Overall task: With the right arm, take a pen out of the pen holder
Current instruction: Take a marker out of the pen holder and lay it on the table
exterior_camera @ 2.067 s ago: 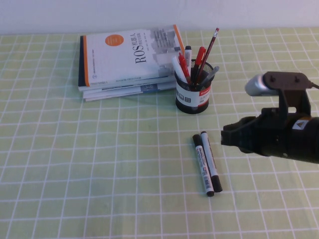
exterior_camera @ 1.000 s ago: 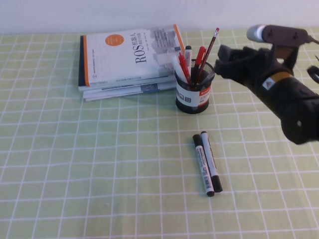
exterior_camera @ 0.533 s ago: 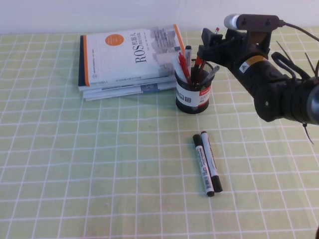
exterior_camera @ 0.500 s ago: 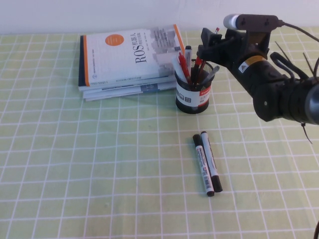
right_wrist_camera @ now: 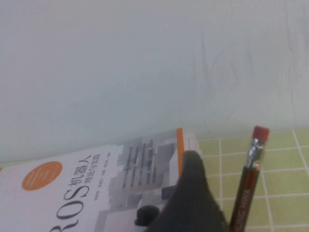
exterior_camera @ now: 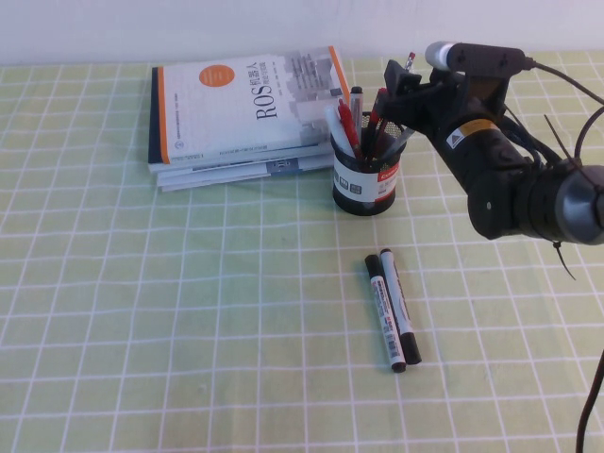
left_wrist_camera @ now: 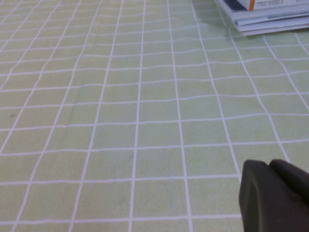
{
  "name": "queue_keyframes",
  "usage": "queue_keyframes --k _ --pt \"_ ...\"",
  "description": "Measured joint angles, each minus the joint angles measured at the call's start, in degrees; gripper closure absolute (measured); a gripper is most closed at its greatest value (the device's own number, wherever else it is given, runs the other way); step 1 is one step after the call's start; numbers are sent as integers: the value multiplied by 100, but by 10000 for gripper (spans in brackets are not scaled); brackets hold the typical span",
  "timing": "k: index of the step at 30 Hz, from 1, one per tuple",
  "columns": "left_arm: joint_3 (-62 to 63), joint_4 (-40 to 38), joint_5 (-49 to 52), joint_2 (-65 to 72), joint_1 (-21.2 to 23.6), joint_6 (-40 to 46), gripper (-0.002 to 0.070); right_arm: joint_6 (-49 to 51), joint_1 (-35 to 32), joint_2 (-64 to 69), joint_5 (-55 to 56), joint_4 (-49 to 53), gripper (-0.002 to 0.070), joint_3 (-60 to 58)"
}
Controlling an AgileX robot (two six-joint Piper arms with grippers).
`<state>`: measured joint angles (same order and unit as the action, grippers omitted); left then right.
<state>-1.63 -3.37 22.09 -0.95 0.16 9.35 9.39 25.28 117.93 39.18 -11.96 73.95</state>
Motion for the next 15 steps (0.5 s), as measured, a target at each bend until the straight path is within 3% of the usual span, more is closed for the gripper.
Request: queue_keyframes --k 15 --pt "0 0 0 0 0 0 680 0 -81 166 -616 -245 219 678"
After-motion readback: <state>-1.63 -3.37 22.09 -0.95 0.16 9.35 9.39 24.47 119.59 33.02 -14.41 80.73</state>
